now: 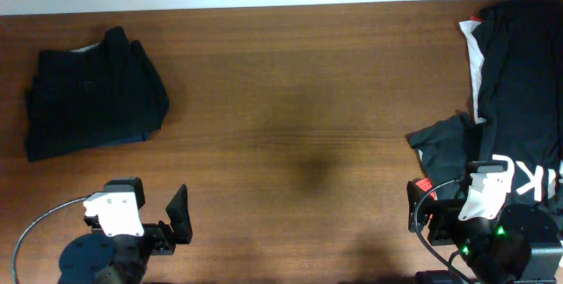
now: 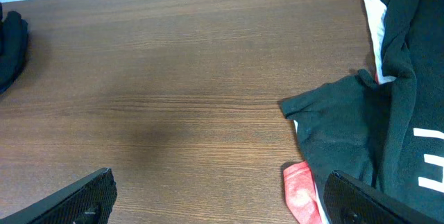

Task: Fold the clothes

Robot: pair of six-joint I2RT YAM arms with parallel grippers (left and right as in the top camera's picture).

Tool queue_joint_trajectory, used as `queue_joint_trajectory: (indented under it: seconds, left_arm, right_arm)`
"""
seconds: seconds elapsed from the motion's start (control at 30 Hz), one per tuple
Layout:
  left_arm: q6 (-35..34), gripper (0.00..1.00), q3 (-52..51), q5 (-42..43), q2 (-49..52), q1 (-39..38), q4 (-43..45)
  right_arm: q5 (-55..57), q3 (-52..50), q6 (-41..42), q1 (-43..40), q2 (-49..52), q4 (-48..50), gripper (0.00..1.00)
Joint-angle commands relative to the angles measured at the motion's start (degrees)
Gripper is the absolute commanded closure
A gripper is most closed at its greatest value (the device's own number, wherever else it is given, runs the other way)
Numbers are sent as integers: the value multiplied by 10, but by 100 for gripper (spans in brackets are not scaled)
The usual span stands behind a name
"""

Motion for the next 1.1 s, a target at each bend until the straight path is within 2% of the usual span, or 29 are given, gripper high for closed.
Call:
queue_joint_trajectory:
  seconds: [0.0,0.27,0.43,0.7,1.07]
  left_arm:
    - [-5,1,-7,-4,-2,0,-16]
    - [-5,1,-7,-4,-2,0,-18]
    - [-5,1,-7,-4,-2,0,-18]
    - [-5,1,-7,-4,-2,0,-18]
    - [-5,1,-7,-4,-2,0,-18]
  right_arm:
    - [9,-6,-4,-4,-3,0,1]
    - [9,-6,-5,0,-11,0,1]
    - [42,-45,-8,11,-73,47,1]
    - [42,-278,-20,34,-246,286,1]
    - [48,-509,-22,41,-251,645,1]
